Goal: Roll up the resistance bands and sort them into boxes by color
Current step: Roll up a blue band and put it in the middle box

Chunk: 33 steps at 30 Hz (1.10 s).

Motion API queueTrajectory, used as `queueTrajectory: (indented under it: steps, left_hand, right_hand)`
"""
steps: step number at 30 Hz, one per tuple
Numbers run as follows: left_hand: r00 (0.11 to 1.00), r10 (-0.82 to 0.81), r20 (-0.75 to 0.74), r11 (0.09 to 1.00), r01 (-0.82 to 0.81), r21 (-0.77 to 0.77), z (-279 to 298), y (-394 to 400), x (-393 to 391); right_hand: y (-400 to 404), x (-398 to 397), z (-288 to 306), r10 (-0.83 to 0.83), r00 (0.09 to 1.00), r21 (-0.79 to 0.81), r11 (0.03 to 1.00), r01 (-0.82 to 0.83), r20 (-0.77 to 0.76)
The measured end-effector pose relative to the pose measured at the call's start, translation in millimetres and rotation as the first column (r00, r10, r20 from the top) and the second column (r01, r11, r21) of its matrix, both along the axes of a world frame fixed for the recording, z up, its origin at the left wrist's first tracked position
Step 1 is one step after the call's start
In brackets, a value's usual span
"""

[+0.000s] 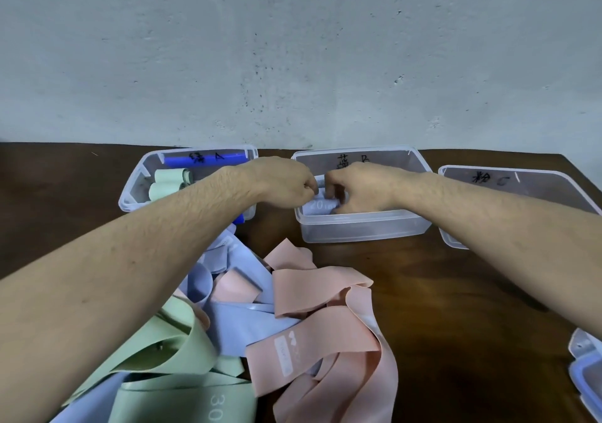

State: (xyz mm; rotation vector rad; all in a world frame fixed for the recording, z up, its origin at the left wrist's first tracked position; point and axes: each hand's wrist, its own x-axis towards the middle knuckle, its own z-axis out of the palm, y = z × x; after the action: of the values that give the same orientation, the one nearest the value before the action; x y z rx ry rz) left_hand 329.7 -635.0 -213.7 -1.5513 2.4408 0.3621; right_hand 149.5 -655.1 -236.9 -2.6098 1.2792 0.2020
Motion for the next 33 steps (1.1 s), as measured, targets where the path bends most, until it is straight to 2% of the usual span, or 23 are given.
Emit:
queueTrajectory:
  steps: [12,25,33]
  left_hand:
    - [1.0,0.011,0.016,1.0,-0.011,-0.004,-4,-3,-1]
    - [0.998,-0.028,0.055,0.998,0.031,-0.046,0,-2,-1]
    - [0.999,-0.034,0.017,0.994,0.036,-0.106,8,4,4]
  right_hand:
    - [-3,1,-5,0.035,0.997,-0.07,0.997,-0.04,-0.069]
    - [-1,-7,1,0.015,0.999,-0.036,0.999,-0.016,-0.029]
    - [9,-17,17,-0.061,0.992,-0.096,0.993,0.071,0.107]
